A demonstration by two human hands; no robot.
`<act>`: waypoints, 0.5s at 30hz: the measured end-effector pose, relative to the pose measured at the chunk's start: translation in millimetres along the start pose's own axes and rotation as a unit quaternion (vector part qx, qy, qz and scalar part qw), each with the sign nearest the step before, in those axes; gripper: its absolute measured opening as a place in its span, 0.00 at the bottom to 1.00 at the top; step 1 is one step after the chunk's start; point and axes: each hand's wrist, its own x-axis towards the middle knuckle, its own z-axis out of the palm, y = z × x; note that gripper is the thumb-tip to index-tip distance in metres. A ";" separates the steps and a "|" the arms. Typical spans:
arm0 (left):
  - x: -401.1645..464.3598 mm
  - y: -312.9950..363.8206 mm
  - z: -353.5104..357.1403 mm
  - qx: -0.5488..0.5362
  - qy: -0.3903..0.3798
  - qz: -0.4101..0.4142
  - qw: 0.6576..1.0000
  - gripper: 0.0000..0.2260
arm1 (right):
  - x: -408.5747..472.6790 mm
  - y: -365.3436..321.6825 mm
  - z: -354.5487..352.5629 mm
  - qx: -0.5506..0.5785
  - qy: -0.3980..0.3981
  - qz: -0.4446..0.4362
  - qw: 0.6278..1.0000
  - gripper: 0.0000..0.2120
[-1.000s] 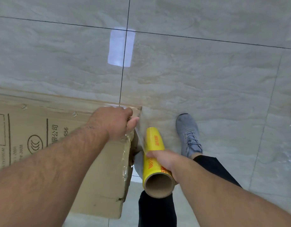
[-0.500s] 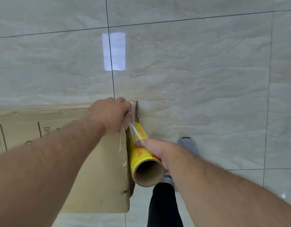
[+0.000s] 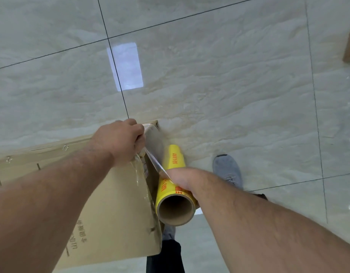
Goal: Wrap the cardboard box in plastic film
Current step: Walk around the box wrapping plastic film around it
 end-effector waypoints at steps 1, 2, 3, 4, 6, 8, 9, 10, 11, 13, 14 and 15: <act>0.8 -0.4 -0.9 0.007 -0.003 0.011 1.000 0.15 | 2.3 -0.5 -0.3 -0.013 -0.006 -0.001 1.000 0.36; 2.2 -0.6 -2.6 0.019 -0.010 0.027 0.999 0.16 | 0.1 -0.8 -0.9 -0.013 -0.004 0.000 1.000 0.37; 3.7 -1.2 -4.5 0.032 -0.021 0.042 0.998 0.16 | 6.2 4.5 2.3 0.003 -0.011 0.005 1.000 0.38; 5.4 -2.1 -6.3 0.043 -0.033 0.053 0.997 0.17 | 5.4 6.3 5.8 0.013 -0.005 -0.001 1.000 0.39; 7.1 -2.2 -8.9 0.052 -0.044 0.065 0.996 0.17 | 11.1 14.1 11.0 0.056 0.011 0.009 0.998 0.38; 7.9 -1.6 -8.1 0.054 -0.040 0.068 0.995 0.17 | 12.5 21.8 15.0 0.116 0.019 0.016 0.993 0.32; 8.2 -1.1 -7.3 0.058 -0.037 0.068 0.995 0.18 | 12.0 26.0 16.5 0.148 0.008 0.020 0.989 0.29; 8.7 -1.5 -6.0 0.064 -0.032 0.069 0.995 0.18 | 16.5 31.5 17.6 0.183 0.004 0.017 0.983 0.28; 9.5 -2.0 -5.3 0.068 -0.026 0.072 0.995 0.18 | 18.1 36.5 19.0 0.217 -0.002 0.020 0.976 0.28; 11.5 -3.3 -5.6 0.076 -0.019 0.075 0.994 0.19 | 21.4 47.0 22.0 0.318 -0.027 0.012 0.948 0.28; 12.1 -3.6 -6.0 0.079 -0.018 0.076 0.994 0.18 | 24.6 52.0 23.3 0.354 -0.037 0.004 0.935 0.28; 12.5 -3.6 -6.4 0.080 -0.018 0.078 0.994 0.18 | 24.9 56.2 24.0 0.380 -0.047 0.000 0.924 0.27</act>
